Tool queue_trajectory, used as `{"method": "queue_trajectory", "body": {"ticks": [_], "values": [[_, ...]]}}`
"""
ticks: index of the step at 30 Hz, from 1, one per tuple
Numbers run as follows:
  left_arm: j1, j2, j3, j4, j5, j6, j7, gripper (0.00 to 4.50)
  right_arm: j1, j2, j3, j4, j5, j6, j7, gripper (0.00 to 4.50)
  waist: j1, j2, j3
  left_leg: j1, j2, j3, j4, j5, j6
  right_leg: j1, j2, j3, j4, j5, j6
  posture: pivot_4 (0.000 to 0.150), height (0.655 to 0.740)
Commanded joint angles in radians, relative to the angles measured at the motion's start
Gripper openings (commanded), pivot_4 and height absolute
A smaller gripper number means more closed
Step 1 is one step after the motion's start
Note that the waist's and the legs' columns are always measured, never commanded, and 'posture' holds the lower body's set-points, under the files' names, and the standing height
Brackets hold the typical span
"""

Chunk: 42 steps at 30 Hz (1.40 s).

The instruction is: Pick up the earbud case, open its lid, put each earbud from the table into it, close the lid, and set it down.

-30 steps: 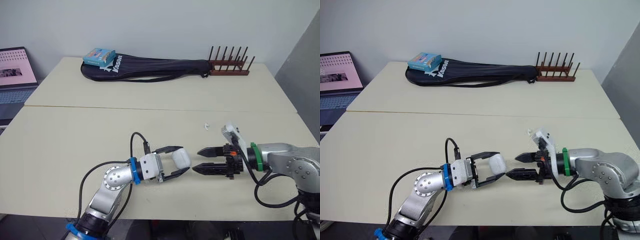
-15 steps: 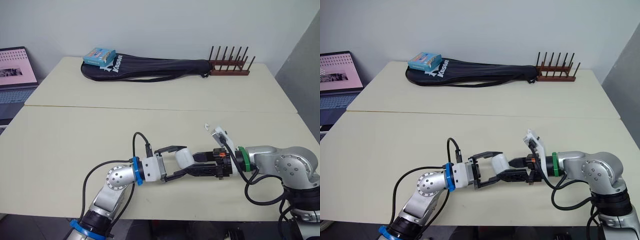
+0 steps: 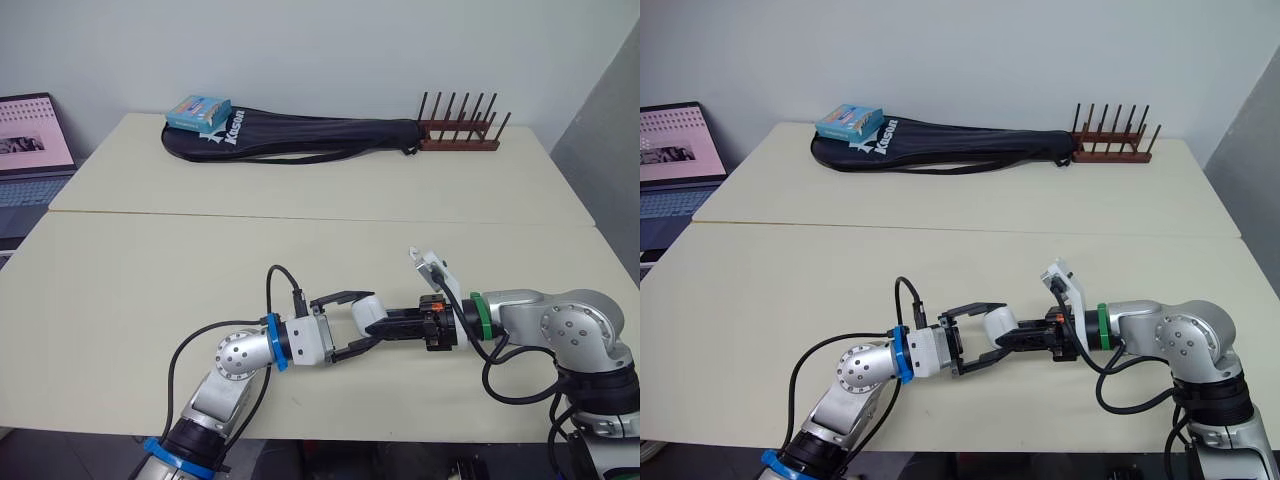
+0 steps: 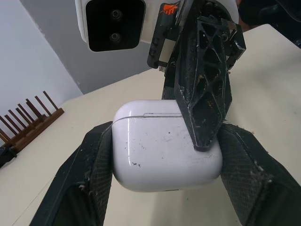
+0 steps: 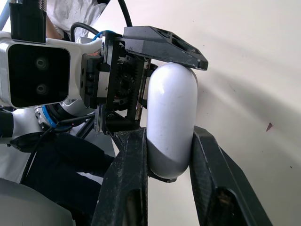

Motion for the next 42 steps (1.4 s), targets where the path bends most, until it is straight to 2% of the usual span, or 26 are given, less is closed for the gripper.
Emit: {"method": "queue_trajectory", "body": {"ticks": [1, 3, 8, 13, 17, 22, 28, 42], "values": [[-0.014, -0.015, -0.003, -0.003, -0.001, -0.053, 0.019, 2.83, -0.016, 0.002, -0.002, -0.019, 0.016, 0.0, 0.004, 0.78, 0.0, 0.0, 0.0, 0.0, 0.0, 0.0, 0.0, 0.0, 0.0, 0.0, 0.0, 0.0, 0.0, 0.0, 0.0, 0.15, 0.7087], [-0.012, -0.019, 0.004, 0.004, -0.012, -0.062, 0.021, 2.83, -0.018, 0.0, 0.0, -0.021, 0.015, -0.003, 0.007, 0.78, 0.0, 0.0, 0.0, 0.0, 0.0, 0.0, 0.0, 0.0, 0.0, 0.0, 0.0, 0.0, 0.0, 0.0, 0.0, 0.15, 0.7087], [-0.03, 0.042, 0.006, 0.033, -0.012, 0.065, -0.028, 4.46, -0.035, -0.047, 0.046, -0.047, -0.037, -0.052, 0.043, 0.78, -0.001, 0.0, 0.0, 0.0, 0.0, 0.0, 0.0, 0.0, 0.0, 0.0, 0.0, 0.0, 0.0, 0.0, 0.0, 0.15, 0.7087], [-0.032, 0.136, 0.02, -0.044, -0.111, 0.385, -0.107, 4.5, -0.056, -0.191, 0.181, -0.113, -0.209, -0.198, 0.13, 0.78, -0.002, 0.0, 0.0, -0.001, 0.0, 0.0, 0.0, 0.0, 0.0, -0.002, 0.0, 0.0, 0.0, 0.0, 0.0, 0.15, 0.7087], [-0.061, 0.221, 0.049, -0.18, -0.233, 0.732, -0.133, 4.5, -0.092, -0.339, 0.339, -0.166, -0.449, -0.404, 0.215, 0.78, -0.003, 0.001, 0.001, -0.006, 0.001, -0.001, -0.001, 0.0, 0.0, -0.008, 0.0, -0.001, 0.001, 0.0, 0.0, 0.15, 0.7087], [-0.159, 0.27, 0.023, -0.294, -0.276, 0.959, -0.16, 4.5, -0.124, -0.379, 0.424, -0.171, -0.615, -0.538, 0.264, 0.78, 0.0, 0.0, 0.001, -0.014, 0.001, -0.005, 0.002, 0.0, 0.0, -0.014, 0.0, -0.005, 0.001, 0.0, 0.0, 0.15, 0.7087], [-0.259, 0.236, -0.043, -0.271, -0.208, 0.982, -0.15, 4.5, -0.153, -0.348, 0.451, -0.146, -0.686, -0.569, 0.308, 0.78, 0.002, 0.0, 0.001, -0.015, 0.0, -0.01, 0.002, 0.0, 0.0, -0.013, 0.0, -0.006, 0.001, 0.0, 0.0, 0.15, 0.7087], [-0.323, 0.16, -0.08, -0.16, -0.163, 0.946, -0.184, 4.5, -0.163, -0.301, 0.443, -0.138, -0.746, -0.573, 0.381, 0.78, 0.003, 0.0, 0.001, -0.015, 0.0, -0.013, 0.003, 0.0, 0.0, -0.013, 0.0, -0.008, 0.002, 0.0, 0.0, 0.15, 0.7087]]}}
